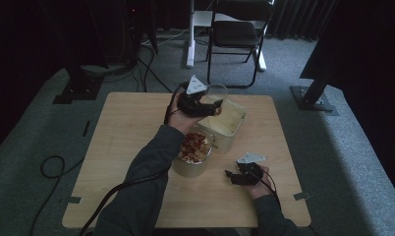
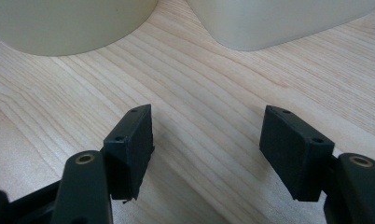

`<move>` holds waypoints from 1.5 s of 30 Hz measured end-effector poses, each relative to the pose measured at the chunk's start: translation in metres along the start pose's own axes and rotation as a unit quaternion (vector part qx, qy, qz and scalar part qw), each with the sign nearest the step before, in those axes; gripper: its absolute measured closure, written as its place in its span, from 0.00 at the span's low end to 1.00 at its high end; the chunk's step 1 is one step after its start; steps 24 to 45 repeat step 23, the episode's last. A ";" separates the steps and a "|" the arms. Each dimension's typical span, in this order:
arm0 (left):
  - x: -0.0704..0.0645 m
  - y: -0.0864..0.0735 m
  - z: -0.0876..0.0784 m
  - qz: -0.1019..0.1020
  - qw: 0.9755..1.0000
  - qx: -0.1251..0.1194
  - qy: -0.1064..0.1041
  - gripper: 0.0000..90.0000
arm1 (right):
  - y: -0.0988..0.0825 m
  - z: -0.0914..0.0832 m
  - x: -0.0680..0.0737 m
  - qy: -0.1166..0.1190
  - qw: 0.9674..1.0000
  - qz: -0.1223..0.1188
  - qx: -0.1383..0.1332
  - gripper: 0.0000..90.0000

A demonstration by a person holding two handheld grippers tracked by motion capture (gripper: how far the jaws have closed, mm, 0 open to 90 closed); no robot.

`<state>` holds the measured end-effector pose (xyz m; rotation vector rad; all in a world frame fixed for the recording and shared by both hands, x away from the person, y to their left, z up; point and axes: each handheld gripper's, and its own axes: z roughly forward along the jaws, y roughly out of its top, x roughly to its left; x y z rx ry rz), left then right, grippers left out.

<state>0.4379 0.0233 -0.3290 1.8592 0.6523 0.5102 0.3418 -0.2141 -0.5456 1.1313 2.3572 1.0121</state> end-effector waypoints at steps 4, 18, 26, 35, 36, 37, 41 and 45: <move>-0.006 0.005 0.011 -0.002 1.000 -0.002 -0.014 0.36 | 0.000 -0.001 0.000 -0.001 1.000 0.000 0.001 0.38; -0.009 0.002 0.023 -0.022 0.999 -0.010 -0.030 0.17 | -0.004 -0.004 -0.002 -0.004 1.000 0.002 0.001 0.37; 0.000 0.005 0.002 -0.012 1.000 -0.024 -0.013 0.17 | -0.004 -0.004 -0.002 -0.003 1.000 0.003 0.001 0.37; 0.000 0.005 0.002 -0.012 1.000 -0.024 -0.013 0.17 | -0.004 -0.004 -0.002 -0.003 1.000 0.003 0.001 0.37; 0.000 0.005 0.002 -0.012 1.000 -0.024 -0.013 0.17 | -0.004 -0.004 -0.002 -0.003 1.000 0.003 0.001 0.37; 0.000 0.005 0.002 -0.012 1.000 -0.024 -0.013 0.17 | -0.004 -0.004 -0.002 -0.003 1.000 0.003 0.001 0.37; 0.000 0.005 0.002 -0.012 1.000 -0.024 -0.013 0.17 | -0.004 -0.004 -0.002 -0.003 1.000 0.003 0.001 0.37; 0.000 0.005 0.002 -0.012 1.000 -0.024 -0.013 0.17 | -0.004 -0.004 -0.002 -0.003 1.000 0.003 0.001 0.37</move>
